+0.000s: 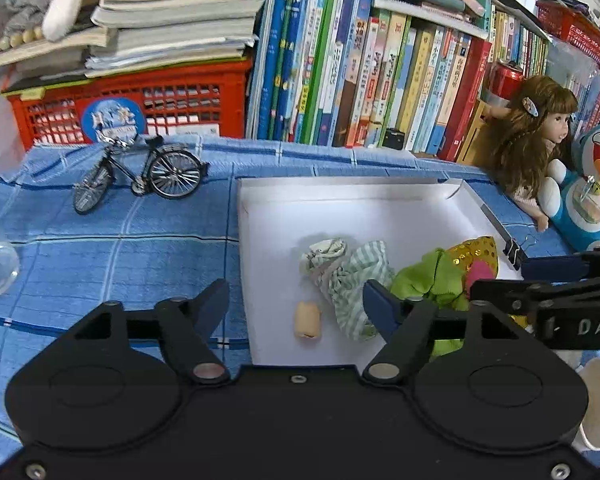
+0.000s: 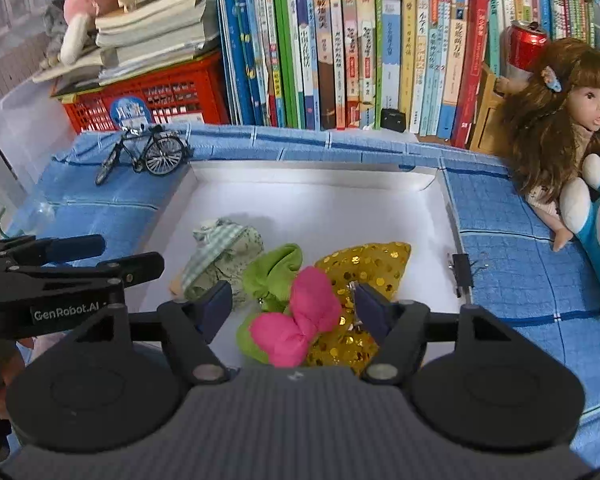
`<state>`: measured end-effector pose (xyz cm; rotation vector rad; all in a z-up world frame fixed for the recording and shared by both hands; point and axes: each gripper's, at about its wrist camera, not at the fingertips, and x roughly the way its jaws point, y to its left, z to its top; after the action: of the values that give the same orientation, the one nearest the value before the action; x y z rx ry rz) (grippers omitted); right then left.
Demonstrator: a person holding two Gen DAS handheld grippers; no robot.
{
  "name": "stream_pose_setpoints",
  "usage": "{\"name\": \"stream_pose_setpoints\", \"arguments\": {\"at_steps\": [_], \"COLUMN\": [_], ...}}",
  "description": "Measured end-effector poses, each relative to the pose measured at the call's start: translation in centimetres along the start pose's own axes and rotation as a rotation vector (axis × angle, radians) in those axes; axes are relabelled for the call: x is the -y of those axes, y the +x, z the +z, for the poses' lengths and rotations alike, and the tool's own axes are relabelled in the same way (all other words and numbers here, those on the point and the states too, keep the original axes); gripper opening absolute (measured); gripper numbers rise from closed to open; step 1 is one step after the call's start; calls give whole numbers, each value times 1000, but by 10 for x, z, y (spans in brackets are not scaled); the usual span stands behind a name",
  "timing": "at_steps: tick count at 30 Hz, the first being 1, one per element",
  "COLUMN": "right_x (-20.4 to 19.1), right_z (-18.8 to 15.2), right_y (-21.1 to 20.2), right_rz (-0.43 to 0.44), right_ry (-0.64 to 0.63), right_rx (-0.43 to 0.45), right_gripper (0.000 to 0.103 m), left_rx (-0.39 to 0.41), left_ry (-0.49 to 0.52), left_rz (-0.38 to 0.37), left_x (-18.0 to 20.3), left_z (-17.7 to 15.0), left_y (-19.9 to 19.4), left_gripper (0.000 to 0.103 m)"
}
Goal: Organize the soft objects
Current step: 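Pull both grippers back from the tray toward the remaining items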
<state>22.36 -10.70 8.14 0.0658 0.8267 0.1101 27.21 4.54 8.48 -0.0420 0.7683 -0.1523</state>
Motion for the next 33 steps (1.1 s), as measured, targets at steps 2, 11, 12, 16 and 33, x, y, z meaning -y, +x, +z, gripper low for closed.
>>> {"name": "stream_pose_setpoints", "arguments": {"at_steps": [2,11,12,16,33], "right_x": [1,4,6,9,56], "right_z": [-1,-17,-19,-30,-109], "right_y": [-7,-49,-54,-75,-154], "right_rz": [15,46,52,68,62], "right_ry": [6,-20,-19,-27,-27], "right_rx": [13,87,97,138,309], "right_gripper": [79,82,82,83,95], "left_rx": [10,55,62,102,241], "left_ry": [4,48,46,36,31], "left_rz": [2,17,16,25,120], "left_x": [1,7,7,7,-1], "left_z": [-2,-18,-21,-32,-114], "left_y": [-8,-50,-55,-78,-142], "left_gripper": [76,81,81,85,94]}}
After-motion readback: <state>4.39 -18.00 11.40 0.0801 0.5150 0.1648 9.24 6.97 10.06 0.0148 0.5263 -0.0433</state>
